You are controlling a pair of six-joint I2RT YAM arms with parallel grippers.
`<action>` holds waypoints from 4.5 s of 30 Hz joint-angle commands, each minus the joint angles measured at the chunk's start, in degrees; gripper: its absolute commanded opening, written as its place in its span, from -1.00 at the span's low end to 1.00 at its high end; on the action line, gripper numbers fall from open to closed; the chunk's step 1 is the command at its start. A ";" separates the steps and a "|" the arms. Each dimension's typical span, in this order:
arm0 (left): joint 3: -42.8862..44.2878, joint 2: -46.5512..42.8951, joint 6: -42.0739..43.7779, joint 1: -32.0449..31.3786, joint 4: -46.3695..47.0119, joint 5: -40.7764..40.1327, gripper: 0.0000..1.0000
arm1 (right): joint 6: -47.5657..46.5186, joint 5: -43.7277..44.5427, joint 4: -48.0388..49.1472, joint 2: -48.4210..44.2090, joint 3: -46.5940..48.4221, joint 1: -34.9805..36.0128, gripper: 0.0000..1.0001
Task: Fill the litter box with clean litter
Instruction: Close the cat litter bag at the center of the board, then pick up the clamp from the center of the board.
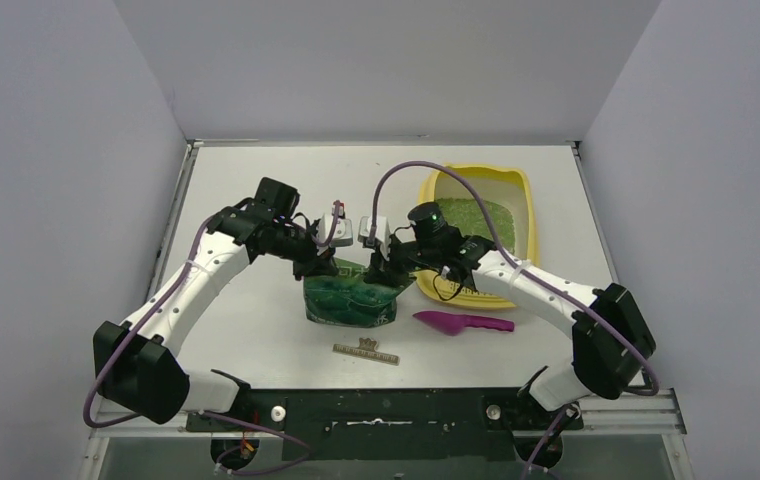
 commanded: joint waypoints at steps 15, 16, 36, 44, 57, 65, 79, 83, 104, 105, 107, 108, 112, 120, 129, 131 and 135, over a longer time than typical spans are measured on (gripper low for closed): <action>-5.17 -6.62 -4.33 1.11 8.47 0.19 -0.68 | 7.87 10.36 6.44 -12.22 -2.58 -3.04 0.40; -5.78 -7.07 -4.94 1.14 10.05 0.09 -0.55 | 8.34 11.19 6.39 -14.80 -3.51 -3.16 0.44; -24.60 -30.05 -31.58 4.06 50.02 -17.98 0.74 | 60.38 25.79 6.91 -41.70 -26.38 -0.06 1.00; -25.70 -39.67 -44.39 4.06 42.02 -32.79 0.77 | 55.57 30.43 1.41 -34.85 -24.59 8.71 0.77; -31.84 -58.64 -51.49 4.06 24.46 -44.91 0.78 | 54.26 65.73 8.99 -15.48 -23.24 32.85 0.61; -28.03 -57.42 -52.75 4.14 19.25 -46.53 0.79 | 56.93 64.24 16.35 -3.57 -20.36 35.33 0.47; -28.89 -59.43 -52.50 4.15 20.04 -46.44 0.80 | 60.73 70.38 16.13 3.37 -17.35 36.98 0.30; -28.81 -58.31 -52.41 4.21 20.28 -46.01 0.80 | 59.15 67.93 17.62 3.06 -18.14 35.25 0.24; -28.81 -55.61 -52.32 6.43 21.05 -42.30 0.81 | 53.57 57.45 19.36 8.45 -16.13 32.56 -0.35; -28.85 -55.57 -52.32 6.43 21.09 -42.30 0.81 | 53.28 57.20 19.36 8.45 -16.09 32.56 -0.41; -28.84 -55.57 -52.31 6.41 21.19 -42.30 0.80 | 52.06 55.59 19.36 8.40 -15.89 32.56 -0.56; -28.89 -55.58 -52.30 6.43 21.20 -42.30 0.80 | 51.41 54.73 19.22 8.30 -15.64 32.63 -0.60; -28.81 -55.48 -52.23 6.41 21.03 -42.30 0.81 | 49.46 49.95 20.42 8.28 -14.90 32.76 -0.74; -28.16 -55.06 -53.10 7.16 20.26 -42.62 0.81 | 48.58 44.88 19.10 6.93 -12.15 33.11 -1.00; -28.05 -55.60 -55.50 8.87 21.38 -41.00 0.81 | 46.30 43.10 18.64 -6.19 -12.65 33.33 -1.00; -27.84 -56.43 -58.39 8.93 21.17 -39.91 0.81 | 45.29 44.87 16.66 -10.38 -12.58 33.27 -1.00; -27.99 -56.25 -65.77 8.98 23.60 -36.70 0.81 | 43.25 50.66 11.05 -19.44 -11.77 33.23 -1.00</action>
